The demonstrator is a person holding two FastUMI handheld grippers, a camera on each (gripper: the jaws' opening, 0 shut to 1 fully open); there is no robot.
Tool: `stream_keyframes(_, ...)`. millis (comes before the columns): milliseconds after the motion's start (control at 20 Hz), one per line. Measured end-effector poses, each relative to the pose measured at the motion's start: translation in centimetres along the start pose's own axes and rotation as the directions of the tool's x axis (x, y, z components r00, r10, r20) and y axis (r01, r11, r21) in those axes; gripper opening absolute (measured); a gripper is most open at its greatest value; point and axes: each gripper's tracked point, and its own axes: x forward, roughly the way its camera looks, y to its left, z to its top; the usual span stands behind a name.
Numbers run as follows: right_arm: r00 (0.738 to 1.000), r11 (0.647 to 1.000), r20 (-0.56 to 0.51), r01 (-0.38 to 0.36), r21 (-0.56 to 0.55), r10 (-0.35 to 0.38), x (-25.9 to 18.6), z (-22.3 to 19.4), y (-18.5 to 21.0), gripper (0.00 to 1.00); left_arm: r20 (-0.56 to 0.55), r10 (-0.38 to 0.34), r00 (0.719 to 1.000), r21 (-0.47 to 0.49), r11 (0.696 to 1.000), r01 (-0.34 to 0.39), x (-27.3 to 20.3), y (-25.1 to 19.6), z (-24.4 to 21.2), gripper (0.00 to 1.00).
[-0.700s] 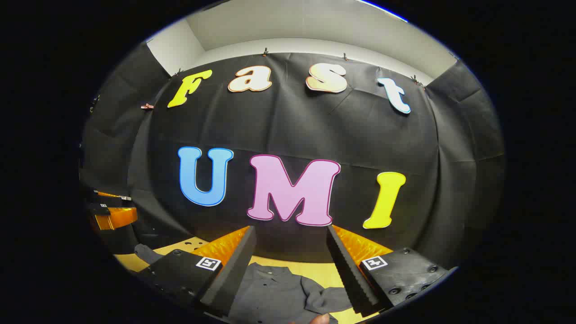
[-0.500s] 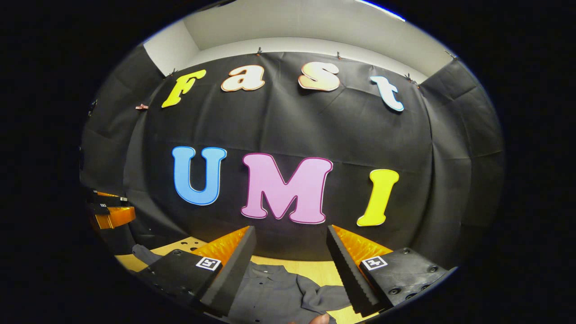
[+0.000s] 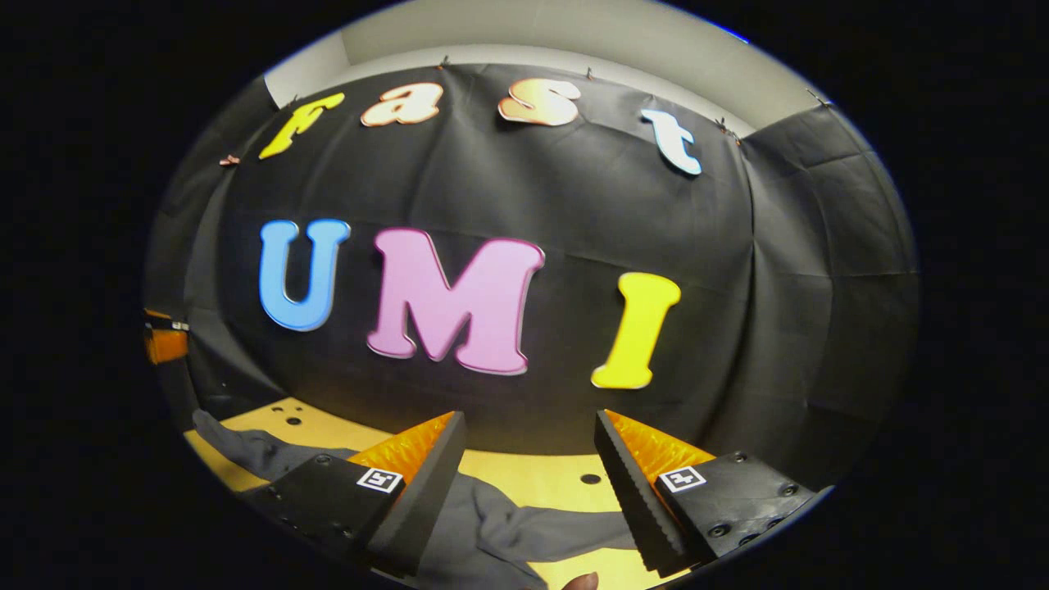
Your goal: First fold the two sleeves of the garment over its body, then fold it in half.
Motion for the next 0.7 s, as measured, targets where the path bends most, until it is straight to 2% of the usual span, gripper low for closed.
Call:
stream_keyframes(150,0.993,0.998,-0.099,0.061,0.016,-0.059,2.8,-5.9,-4.9,0.98,0.017,-0.026,1.0,0.005,1.0,0.026,-0.2,-2.4,0.4,0.95)
stream_keyframes(300,0.976,0.993,-0.188,0.114,0.005,-0.111,5.0,-11.7,-9.3,0.98,-0.008,-0.051,0.999,0.015,0.999,0.051,-0.2,-4.9,-0.5,0.95)
stream_keyframes(500,0.947,0.99,-0.288,0.138,-0.028,-0.14,7.7,-18.7,-12.8,0.98,-0.07,-0.075,0.995,-0.009,0.997,0.074,-0.2,-7.9,-2.4,0.95)
stream_keyframes(700,0.912,0.989,-0.384,0.147,-0.03,-0.147,9.9,-24.9,-15.3,0.98,-0.106,-0.063,0.992,-0.001,0.998,0.063,0.1,-9.3,-3.4,0.95)
